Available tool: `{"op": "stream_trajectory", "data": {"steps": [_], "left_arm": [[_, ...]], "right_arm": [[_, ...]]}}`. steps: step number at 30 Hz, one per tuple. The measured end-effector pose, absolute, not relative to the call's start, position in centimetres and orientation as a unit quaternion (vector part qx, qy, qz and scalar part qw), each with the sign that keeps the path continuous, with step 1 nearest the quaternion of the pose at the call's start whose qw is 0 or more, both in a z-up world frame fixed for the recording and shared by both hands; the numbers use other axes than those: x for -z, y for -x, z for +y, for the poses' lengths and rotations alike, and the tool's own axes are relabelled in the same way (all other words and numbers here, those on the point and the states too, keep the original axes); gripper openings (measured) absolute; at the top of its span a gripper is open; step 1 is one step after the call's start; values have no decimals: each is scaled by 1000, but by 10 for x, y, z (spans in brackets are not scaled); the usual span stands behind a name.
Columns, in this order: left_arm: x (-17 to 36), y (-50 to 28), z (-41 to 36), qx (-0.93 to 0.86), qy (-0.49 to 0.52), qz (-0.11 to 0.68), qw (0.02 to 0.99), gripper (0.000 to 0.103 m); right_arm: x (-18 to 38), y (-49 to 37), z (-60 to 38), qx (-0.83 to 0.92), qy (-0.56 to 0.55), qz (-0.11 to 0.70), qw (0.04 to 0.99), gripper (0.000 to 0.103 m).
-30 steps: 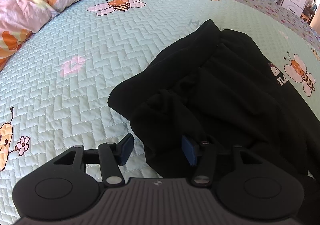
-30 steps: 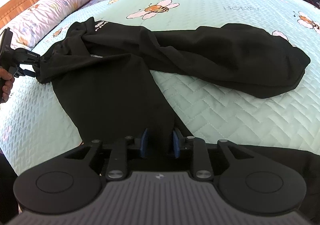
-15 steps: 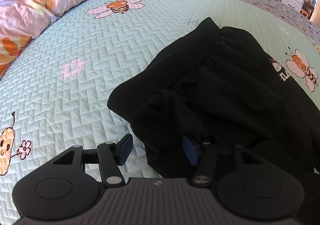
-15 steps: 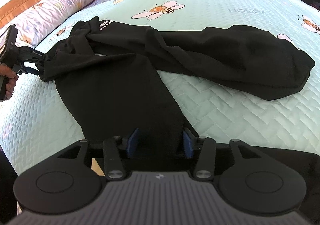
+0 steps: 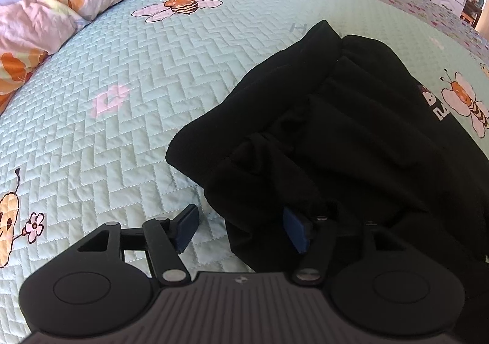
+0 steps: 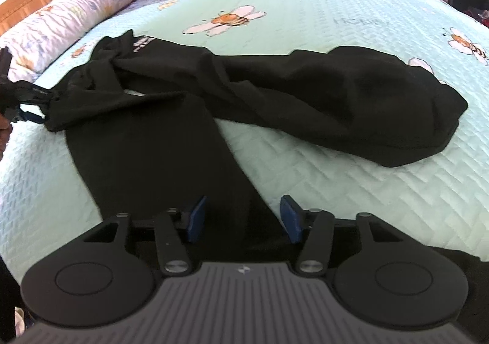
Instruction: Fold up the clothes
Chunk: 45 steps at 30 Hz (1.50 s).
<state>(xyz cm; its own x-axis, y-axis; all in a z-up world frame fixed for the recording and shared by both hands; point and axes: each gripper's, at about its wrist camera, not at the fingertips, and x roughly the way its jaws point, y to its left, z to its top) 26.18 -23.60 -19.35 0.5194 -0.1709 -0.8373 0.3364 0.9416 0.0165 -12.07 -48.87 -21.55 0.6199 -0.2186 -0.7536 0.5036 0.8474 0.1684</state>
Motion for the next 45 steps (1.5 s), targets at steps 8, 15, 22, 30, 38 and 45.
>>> {"op": "stream_trajectory", "data": {"steps": [8,15,22,30,38,45], "left_arm": [[197,-266,-236,149,-84,469,866,68],[181,-264,-219,215,-21,459,862,19],[151,-249,-193,260,-15,433,863,8],[156,-229,-161,275,-27,458,845,11],[169,-231,-154,262,7,480,837,48],[167,-224,-168,274,7,483,832,54]], "right_arm": [[219,118,-489,212,-175,380,883,22],[183,126,-466,184,-118,344,913,5],[138,153,-374,103,76,321,938,5],[179,182,-303,13,127,411,902,10],[137,225,-386,172,-135,312,924,73],[161,257,-471,336,-285,330,835,73]]}}
